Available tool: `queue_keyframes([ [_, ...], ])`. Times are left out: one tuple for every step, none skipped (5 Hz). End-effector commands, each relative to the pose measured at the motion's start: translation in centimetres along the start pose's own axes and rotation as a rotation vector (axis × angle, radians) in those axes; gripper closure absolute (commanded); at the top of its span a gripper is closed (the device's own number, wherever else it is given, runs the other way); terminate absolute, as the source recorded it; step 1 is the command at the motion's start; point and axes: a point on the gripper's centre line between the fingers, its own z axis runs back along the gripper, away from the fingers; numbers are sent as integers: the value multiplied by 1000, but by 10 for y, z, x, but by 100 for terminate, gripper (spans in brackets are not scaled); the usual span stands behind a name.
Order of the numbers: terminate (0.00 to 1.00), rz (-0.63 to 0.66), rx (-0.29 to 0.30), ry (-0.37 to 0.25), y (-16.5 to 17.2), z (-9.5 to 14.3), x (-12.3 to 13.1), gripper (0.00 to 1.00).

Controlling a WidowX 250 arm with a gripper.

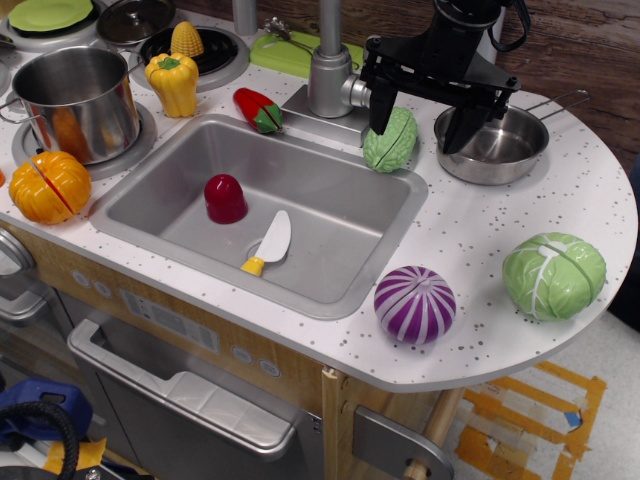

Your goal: Put green squash in pot or pan

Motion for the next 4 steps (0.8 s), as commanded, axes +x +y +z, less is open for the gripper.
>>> queue_keyframes([
  [0, 0, 0, 0, 0, 0, 0, 0],
  [0, -52, -2, -11, 5, 1, 16, 0],
  [0, -114, 3, -39, 13, -3, 30, 0],
  [0, -160, -10, -76, 21, -11, 47, 0],
])
